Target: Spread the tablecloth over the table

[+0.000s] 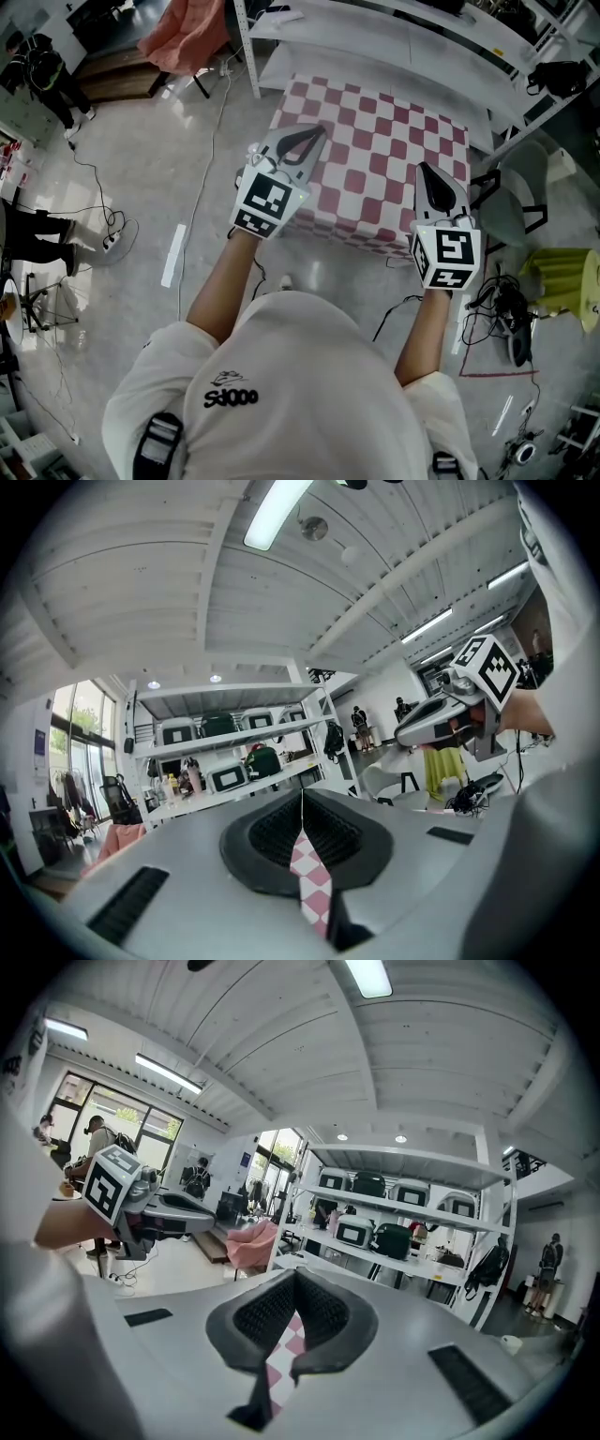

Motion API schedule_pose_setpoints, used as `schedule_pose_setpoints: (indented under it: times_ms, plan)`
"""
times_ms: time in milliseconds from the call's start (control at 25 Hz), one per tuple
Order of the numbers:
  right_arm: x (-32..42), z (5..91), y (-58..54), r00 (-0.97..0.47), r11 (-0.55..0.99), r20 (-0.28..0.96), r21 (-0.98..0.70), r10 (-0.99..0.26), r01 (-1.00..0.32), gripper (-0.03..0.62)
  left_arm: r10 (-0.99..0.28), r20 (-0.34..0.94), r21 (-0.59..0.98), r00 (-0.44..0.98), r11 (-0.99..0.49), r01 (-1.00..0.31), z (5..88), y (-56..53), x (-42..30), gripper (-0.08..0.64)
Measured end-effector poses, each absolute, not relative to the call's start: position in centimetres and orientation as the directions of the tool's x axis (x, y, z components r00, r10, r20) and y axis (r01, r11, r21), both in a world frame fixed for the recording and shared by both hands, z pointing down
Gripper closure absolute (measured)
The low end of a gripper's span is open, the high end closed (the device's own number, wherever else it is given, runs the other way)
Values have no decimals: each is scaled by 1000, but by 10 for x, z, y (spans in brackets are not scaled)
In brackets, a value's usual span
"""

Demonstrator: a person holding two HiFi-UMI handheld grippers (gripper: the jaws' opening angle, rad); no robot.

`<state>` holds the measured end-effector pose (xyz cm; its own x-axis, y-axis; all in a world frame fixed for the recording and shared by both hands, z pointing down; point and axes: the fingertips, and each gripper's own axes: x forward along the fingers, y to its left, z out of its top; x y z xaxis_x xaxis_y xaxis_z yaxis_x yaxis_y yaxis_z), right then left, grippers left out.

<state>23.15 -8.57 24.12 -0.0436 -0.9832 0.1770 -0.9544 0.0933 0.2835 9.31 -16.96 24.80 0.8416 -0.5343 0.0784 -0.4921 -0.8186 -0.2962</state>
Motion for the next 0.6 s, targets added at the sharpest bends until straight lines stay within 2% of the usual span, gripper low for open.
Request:
schedule_pose_setpoints:
  times_ms: [600]
  plan:
    - [235,252,-82,-38,87,190,260,-981,-962,571,-521,110,-282,847,-833,-475,262,-164,97,529]
